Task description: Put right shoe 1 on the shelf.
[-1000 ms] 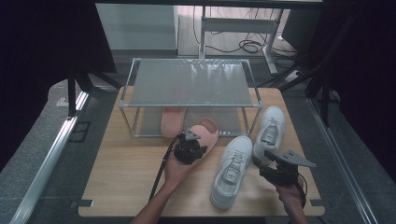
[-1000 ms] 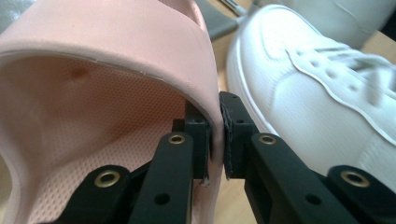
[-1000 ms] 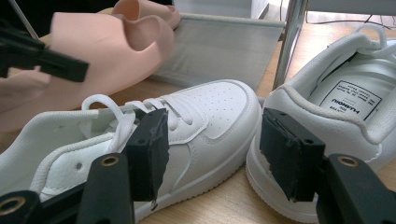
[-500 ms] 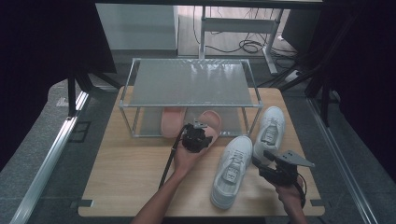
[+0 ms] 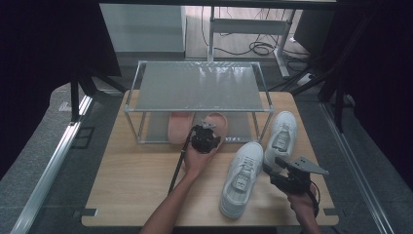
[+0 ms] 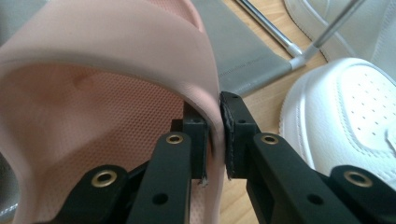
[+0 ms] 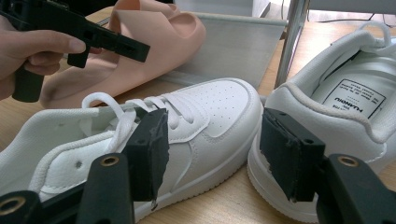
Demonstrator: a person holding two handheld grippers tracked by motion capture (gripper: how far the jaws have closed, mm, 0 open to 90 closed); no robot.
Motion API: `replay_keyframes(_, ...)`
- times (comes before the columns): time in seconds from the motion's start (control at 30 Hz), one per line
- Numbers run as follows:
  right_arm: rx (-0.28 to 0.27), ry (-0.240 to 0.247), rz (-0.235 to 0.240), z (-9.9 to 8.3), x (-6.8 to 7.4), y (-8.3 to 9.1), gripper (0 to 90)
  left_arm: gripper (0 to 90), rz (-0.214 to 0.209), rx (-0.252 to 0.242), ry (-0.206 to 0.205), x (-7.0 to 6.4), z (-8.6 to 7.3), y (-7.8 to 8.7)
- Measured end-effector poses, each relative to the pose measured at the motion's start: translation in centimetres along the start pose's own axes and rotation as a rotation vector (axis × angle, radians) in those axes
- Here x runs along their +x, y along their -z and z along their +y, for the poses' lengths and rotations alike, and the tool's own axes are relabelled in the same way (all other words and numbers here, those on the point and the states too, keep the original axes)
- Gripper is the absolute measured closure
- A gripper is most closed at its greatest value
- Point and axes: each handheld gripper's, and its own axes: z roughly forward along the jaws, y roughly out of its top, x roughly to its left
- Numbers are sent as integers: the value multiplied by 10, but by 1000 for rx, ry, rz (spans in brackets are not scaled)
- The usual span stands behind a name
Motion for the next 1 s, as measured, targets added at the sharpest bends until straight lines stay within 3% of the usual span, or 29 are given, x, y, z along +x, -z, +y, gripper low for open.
replay_keyframes(0.3, -1, -2, 0, 0, -1, 0, 425, 809, 50, 9, 0, 10, 9, -9)
replay_keyframes(0.4, 3, -1, 2, -1, 0, 0, 425, 805, 65, 8, 21, 13, 8, -14)
replay_keyframes(0.53, 2, -2, 2, -1, 0, 0, 425, 796, 83, 3, 4, 11, 8, -15)
replay_keyframes(0.83, 7, -2, 1, -2, -1, -1, 425, 687, 77, -19, -39, 8, 4, 3)
replay_keyframes(1.0, 7, -1, 3, -2, 0, -1, 425, 677, 72, -38, -30, 11, -3, 17)
